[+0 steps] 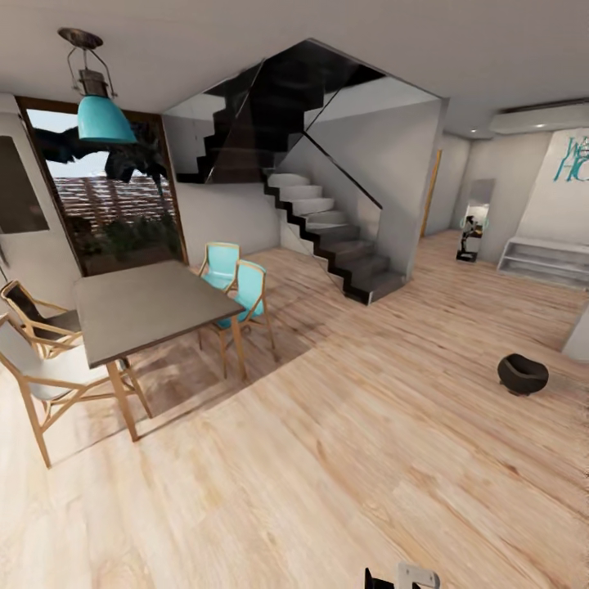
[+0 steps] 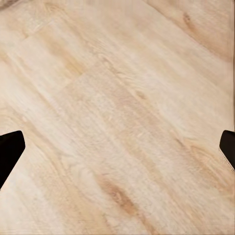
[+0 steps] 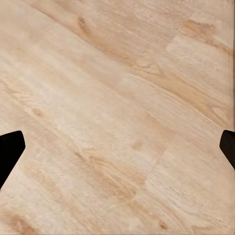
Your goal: Place each of the two pumpkins and all three candles from the living room inside a cabinet in the living room (use any cabinet), then make sure every cabinet is closed, and position the cauldron so it is next to a table in the living room.
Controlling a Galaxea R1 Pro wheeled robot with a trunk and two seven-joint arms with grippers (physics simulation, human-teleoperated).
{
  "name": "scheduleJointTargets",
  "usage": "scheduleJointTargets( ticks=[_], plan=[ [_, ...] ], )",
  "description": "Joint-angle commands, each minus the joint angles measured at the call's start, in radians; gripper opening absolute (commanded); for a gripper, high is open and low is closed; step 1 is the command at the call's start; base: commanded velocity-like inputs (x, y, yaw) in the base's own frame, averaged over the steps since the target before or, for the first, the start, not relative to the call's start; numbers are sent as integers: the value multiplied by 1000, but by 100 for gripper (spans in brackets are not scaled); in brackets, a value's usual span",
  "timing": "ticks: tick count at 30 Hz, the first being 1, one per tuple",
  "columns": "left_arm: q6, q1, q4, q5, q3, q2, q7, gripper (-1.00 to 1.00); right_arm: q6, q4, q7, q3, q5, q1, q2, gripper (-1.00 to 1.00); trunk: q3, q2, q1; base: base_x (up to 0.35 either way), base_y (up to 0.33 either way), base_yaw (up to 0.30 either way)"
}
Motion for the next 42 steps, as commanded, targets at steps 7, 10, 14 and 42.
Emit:
scheduleJointTargets(
  ticks=[7,10,14,42],
  plan=[
    [-5,-1,0,10,-5,1,7,100,-6,1,-6,8,-11,-1,-1,100,2,-2,1,310,0,-227],
    [-5,-1,0,10,-5,1,7,100,-6,1,-6,8,-11,-1,-2,100,4,-2,1,310,0,-203],
    [-5,-1,0,10,-5,1,7,100,-6,1,-6,8,-11,-1,-2,100,6,-2,1,310,0,-145],
    [-3,-1,12,15,-4,1,3,100,-8,1,-6,8,-11,-1,-6,100,7,-2,1,310,0,-40]
  ],
)
